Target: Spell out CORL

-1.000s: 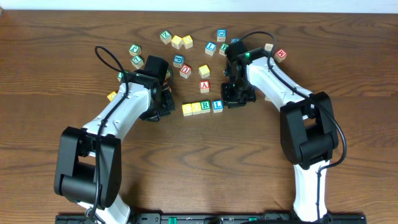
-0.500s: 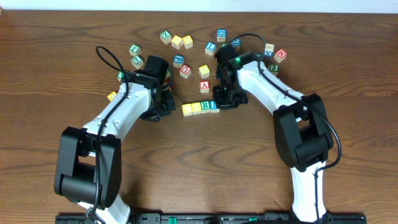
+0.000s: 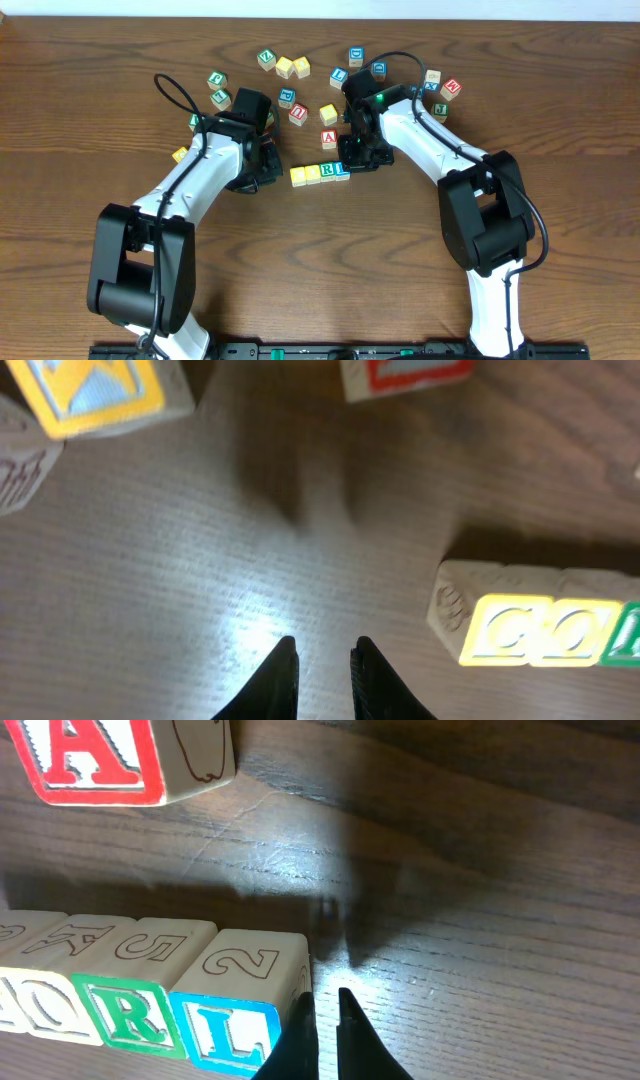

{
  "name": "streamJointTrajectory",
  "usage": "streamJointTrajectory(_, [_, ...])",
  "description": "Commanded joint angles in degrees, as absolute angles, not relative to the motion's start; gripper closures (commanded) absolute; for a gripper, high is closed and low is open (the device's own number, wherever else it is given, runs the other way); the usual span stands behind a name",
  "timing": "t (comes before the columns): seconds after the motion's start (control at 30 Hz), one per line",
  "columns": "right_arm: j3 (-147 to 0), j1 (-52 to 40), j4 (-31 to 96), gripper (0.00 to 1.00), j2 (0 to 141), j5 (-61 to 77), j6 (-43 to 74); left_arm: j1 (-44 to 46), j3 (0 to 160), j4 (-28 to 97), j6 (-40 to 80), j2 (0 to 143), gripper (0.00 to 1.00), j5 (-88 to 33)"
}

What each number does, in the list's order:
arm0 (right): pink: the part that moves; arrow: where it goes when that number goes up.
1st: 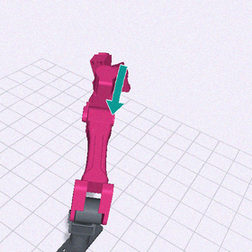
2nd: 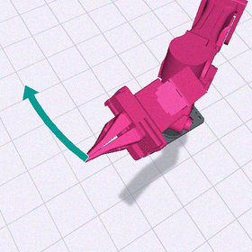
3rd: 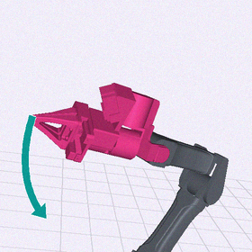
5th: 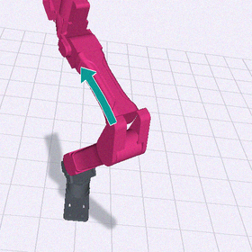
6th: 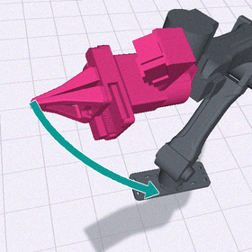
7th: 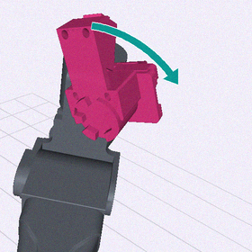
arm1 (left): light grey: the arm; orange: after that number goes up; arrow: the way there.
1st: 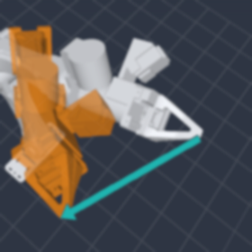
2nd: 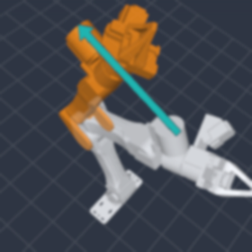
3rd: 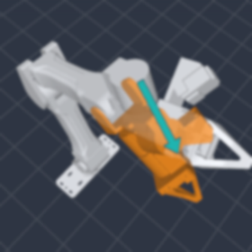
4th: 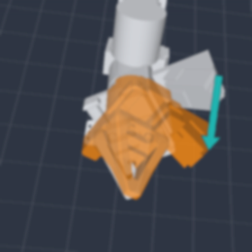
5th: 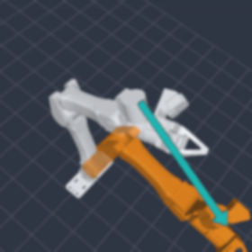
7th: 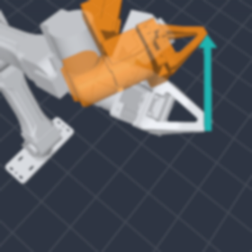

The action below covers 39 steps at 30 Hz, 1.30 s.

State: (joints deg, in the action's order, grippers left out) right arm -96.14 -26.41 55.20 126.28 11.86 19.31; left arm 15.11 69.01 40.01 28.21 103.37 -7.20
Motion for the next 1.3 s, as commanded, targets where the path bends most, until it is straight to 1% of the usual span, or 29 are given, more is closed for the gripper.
streamJointTrajectory(0.0, [-96.6,-25.3,55.3,0.96,124.7,13.5,18.4,15.4,68.4,38.7,27.2,103.7,0.87,-8.2])
streamJointTrajectory(0.07, [-96.6,-24.5,55.3,0.92,123.8,14.1,17.9,15.5,68.4,38.2,27.7,103.7,0.89,-8.6])
streamJointTrajectory(0.23, [-96.6,-22.7,55.5,0.82,121.2,14.0,17.1,15.9,68.4,38.0,27.7,103.8,0.9,-8.5])
streamJointTrajectory(0.47, [-96.6,-20.8,56.2,0.82,121.0,13.7,17.1,15.9,68.4,36.9,27.7,105.1,0.9,-8.6])
streamJointTrajectory(0.53, [-96.6,-20.5,56.2,0.82,121.0,13.6,17.1,15.9,68.4,36.9,27.7,106.6,0.92,-8.6])
streamJointTrajectory(0.7, [-96.6,-19.9,56.3,0.8,121.0,13.6,17.0,16.0,68.4,35.7,27.4,110.0,0.92,-10.3])
streamJointTrajectory(0.9, [-96.6,-19.9,56.5,0.78,121.0,12.2,17.0,16.1,68.5,31.9,25.0,110.0,0.93,-14.2])
streamJointTrajectory(1.27, [-96.6,-19.8,56.5,0.75,121.0,11.9,17.0,16.1,68.5,30.9,20.0,110.0,0.92,-17.0])
